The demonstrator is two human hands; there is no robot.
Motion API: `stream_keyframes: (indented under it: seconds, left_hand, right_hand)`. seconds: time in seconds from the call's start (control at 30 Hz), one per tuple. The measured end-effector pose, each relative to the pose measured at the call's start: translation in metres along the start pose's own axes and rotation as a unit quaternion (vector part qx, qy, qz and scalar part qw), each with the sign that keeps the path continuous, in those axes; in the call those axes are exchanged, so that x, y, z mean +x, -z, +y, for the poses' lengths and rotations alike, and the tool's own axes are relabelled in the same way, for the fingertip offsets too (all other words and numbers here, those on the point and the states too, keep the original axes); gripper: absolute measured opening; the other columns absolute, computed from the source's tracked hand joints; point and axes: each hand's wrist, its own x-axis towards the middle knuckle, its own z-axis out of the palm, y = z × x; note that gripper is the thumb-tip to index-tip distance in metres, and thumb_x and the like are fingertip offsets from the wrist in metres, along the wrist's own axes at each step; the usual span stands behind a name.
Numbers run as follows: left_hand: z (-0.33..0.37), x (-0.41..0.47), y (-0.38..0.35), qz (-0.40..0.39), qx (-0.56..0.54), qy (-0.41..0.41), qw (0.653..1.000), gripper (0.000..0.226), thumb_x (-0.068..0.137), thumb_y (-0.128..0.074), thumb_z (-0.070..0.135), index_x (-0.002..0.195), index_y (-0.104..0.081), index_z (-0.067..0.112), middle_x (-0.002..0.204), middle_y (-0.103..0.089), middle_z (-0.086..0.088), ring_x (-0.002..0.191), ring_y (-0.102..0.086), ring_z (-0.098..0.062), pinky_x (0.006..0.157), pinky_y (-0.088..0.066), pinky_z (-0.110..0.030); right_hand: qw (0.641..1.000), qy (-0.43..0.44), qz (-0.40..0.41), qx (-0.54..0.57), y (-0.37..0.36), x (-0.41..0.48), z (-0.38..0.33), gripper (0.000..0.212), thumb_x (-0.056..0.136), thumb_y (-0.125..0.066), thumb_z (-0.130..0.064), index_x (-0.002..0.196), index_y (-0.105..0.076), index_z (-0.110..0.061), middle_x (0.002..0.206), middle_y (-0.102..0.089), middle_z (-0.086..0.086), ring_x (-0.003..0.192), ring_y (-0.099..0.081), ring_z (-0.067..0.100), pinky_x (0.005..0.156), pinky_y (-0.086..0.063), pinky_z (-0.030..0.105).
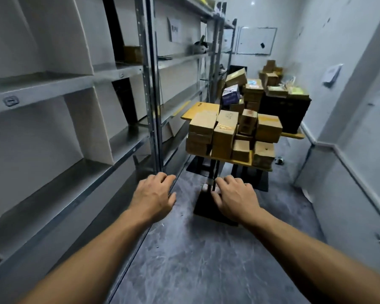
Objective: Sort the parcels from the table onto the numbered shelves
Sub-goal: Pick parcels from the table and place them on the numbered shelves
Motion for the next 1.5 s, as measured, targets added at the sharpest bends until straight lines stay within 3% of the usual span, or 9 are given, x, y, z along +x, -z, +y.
stream_keyframes:
  seconds: [0.47, 0.67, 1.23, 1.5]
  left_hand:
    - [0.004, 0.263, -0.045, 0.011, -0.014, -0.143, 0.99, 0.048, 0.094, -0.044, 0.046, 0.139, -0.04, 0.029, 0.132, -0.051, 0.003, 0.116, -0.049, -0.022, 0.095, -0.039, -0.038]
    - [0.01, 0.323, -0.067, 0.0, -0.023, -0.176, 0.984, 0.043, 0.096, -0.042, 0.046, 0.135, -0.043, 0.029, 0.128, -0.053, 0.001, 0.112, -0.05, -0.023, 0.094, -0.038, -0.038]
    - [0.036, 0.498, -0.16, -0.035, -0.026, -0.112, 0.993, 0.046, 0.094, -0.042, 0.046, 0.137, -0.041, 0.029, 0.13, -0.052, 0.003, 0.116, -0.047, -0.02, 0.099, -0.037, -0.038]
    - [0.056, 0.563, -0.2, -0.053, -0.016, -0.079, 0.995, 0.05, 0.095, -0.041, 0.047, 0.142, -0.037, 0.031, 0.135, -0.048, 0.005, 0.121, -0.043, -0.018, 0.103, -0.036, -0.037]
  right_hand:
    - [0.991, -0.136, -0.01, 0.001, -0.015, 0.184, 0.08, 0.042, 0.1, -0.036, -0.054, 0.128, -0.047, -0.026, 0.126, -0.055, 0.005, 0.113, -0.055, 0.031, 0.086, -0.045, 0.044]
    - [0.983, -0.175, -0.045, 0.015, -0.033, 0.229, 0.108, 0.043, 0.1, -0.033, -0.057, 0.13, -0.045, -0.028, 0.128, -0.055, 0.005, 0.116, -0.054, 0.03, 0.088, -0.047, 0.047]
    - [0.96, -0.196, -0.105, 0.171, -0.118, 0.417, 0.215, 0.05, 0.102, -0.041, -0.05, 0.146, -0.038, -0.027, 0.139, -0.049, 0.008, 0.128, -0.048, 0.028, 0.104, -0.046, 0.046]
    - [0.923, -0.236, -0.139, 0.269, -0.168, 0.5, 0.264, 0.054, 0.099, -0.046, -0.055, 0.149, -0.033, -0.041, 0.154, -0.031, 0.01, 0.141, -0.031, 0.034, 0.113, -0.036, 0.053]
